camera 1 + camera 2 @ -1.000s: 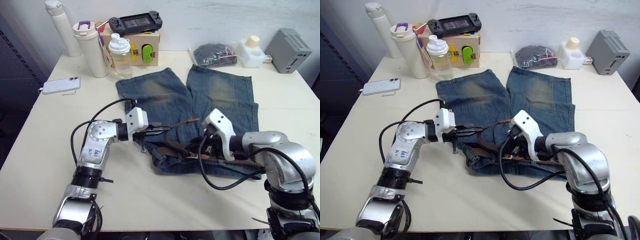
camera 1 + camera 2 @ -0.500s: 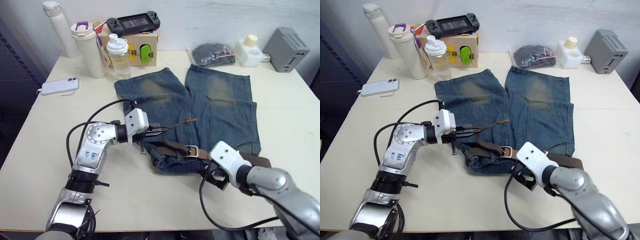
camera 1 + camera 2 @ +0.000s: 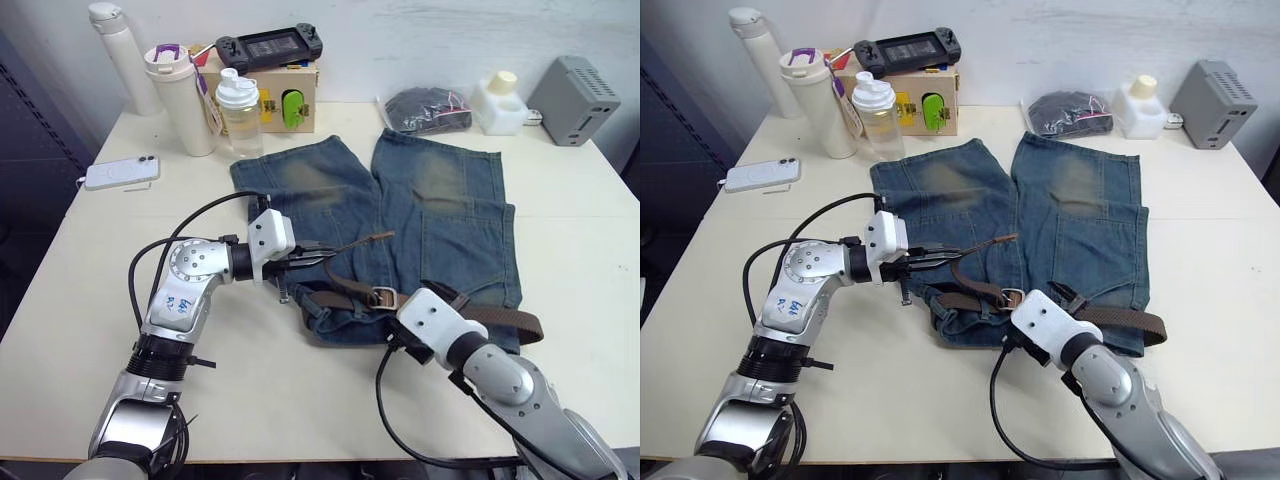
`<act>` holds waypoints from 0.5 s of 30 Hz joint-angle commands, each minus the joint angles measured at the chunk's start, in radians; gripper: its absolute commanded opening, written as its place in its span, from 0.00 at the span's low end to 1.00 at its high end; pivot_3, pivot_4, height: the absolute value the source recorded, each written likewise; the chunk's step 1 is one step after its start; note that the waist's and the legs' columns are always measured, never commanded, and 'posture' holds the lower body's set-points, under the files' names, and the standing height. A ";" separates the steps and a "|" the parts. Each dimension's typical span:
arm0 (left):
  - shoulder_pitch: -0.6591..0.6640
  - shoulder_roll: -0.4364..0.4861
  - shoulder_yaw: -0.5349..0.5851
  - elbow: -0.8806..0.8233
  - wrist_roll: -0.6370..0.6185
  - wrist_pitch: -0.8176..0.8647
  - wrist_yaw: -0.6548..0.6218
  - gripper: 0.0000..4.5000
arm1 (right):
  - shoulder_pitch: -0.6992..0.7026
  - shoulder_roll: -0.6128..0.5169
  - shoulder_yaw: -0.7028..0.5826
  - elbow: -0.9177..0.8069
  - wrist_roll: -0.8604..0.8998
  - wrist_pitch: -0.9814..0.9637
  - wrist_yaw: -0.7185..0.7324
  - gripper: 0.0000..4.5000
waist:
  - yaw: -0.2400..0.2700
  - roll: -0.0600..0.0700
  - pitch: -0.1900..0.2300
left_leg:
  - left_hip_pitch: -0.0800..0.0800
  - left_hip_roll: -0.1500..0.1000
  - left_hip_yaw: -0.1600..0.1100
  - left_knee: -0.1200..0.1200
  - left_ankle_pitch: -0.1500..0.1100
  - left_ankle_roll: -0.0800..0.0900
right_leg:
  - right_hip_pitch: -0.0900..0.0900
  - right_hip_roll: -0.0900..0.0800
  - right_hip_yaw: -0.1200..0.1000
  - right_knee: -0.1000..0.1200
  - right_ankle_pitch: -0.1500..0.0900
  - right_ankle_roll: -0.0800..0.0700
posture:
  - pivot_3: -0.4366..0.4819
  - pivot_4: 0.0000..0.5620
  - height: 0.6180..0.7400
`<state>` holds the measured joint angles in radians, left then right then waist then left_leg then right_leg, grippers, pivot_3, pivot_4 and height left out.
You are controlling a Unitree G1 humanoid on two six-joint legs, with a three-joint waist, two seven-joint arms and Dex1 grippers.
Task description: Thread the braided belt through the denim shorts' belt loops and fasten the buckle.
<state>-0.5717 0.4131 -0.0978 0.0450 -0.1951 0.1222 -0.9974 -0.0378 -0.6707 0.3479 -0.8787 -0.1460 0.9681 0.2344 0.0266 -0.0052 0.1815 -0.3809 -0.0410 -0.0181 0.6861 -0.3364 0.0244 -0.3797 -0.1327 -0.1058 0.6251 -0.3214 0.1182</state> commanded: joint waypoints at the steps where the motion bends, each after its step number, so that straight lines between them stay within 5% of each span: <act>1: -0.015 0.006 0.004 -0.030 -0.022 -0.005 0.003 0.00 | -0.011 0.004 0.009 0.019 -0.061 -0.020 -0.027 0.99 | 0.000 0.000 0.000 | 0.000 0.000 0.000 0.000 0.000 0.000 | 0.000 0.000 0.000 0.000 0.000 0.000 | 0.48 0.27 0.59; 3: -0.017 0.008 0.006 -0.027 -0.022 -0.006 0.003 0.00 | -0.009 0.020 0.016 0.034 -0.074 -0.016 -0.032 0.99 | 0.000 0.000 0.000 | 0.000 0.000 0.000 0.000 0.000 0.000 | 0.000 0.000 0.000 0.000 0.000 0.000 | 0.48 0.27 0.59; 12: -0.009 0.032 -0.009 -0.018 0.006 -0.035 -0.003 0.00 | -0.025 0.081 0.024 0.056 -0.107 -0.005 -0.024 0.09 | -0.001 0.000 0.000 | 0.000 0.000 0.000 0.000 0.000 0.000 | 0.000 0.000 0.000 0.000 0.000 0.000 | 0.48 0.27 0.59; 13: -0.009 0.035 -0.013 -0.015 0.011 -0.040 -0.003 0.00 | -0.029 0.083 0.025 0.055 -0.112 -0.003 -0.022 0.01 | -0.001 0.000 0.000 | 0.000 0.000 0.000 0.000 0.000 0.000 | 0.000 0.001 0.000 0.000 0.000 0.000 | 0.48 0.27 0.59; 15: -0.009 0.040 -0.019 -0.011 0.018 -0.049 -0.003 0.00 | -0.038 0.075 0.035 0.054 -0.133 -0.013 -0.021 0.00 | -0.001 0.000 0.000 | 0.000 0.000 0.000 0.000 0.000 0.000 | 0.000 0.001 0.000 0.000 0.000 0.000 | 0.48 0.27 0.59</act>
<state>-0.5718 0.4444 -0.1117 0.0476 -0.1828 0.0953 -0.9982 -0.0605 -0.5930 0.3856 -0.8004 -0.2396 0.9647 0.2235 0.0253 -0.0051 0.1815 -0.3809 -0.0410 -0.0182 0.6860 -0.3364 0.0245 -0.3798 -0.1322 -0.1058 0.6254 -0.3214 0.1182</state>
